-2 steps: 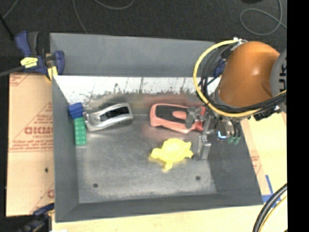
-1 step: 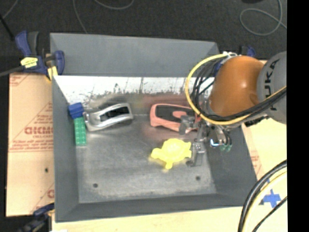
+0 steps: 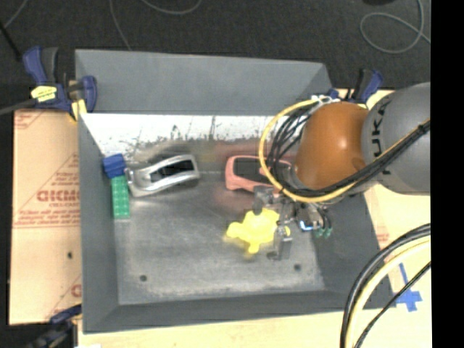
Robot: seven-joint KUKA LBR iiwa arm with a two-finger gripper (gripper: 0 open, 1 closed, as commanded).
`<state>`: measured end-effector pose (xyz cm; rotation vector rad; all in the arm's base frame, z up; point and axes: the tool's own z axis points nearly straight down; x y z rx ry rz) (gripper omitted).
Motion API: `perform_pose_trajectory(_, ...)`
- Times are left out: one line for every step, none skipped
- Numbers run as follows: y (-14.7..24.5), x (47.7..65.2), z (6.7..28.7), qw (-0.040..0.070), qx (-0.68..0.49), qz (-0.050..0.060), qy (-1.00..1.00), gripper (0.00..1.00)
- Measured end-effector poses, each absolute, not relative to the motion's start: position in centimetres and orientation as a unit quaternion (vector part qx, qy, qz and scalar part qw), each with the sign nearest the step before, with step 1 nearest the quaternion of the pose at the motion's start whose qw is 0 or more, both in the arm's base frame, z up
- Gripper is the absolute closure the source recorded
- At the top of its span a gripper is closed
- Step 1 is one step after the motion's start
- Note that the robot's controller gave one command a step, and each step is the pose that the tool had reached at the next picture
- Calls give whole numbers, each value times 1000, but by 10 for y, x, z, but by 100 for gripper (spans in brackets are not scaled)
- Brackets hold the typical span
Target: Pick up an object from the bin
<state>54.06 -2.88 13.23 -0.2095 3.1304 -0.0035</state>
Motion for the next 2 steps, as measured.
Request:
perform_pose_trajectory(-17, 548, 102, 7, -79, -2, 997, 0)
perform_pose_trajectory(-16, 554, 75, 4, -83, -1, 997, 0)
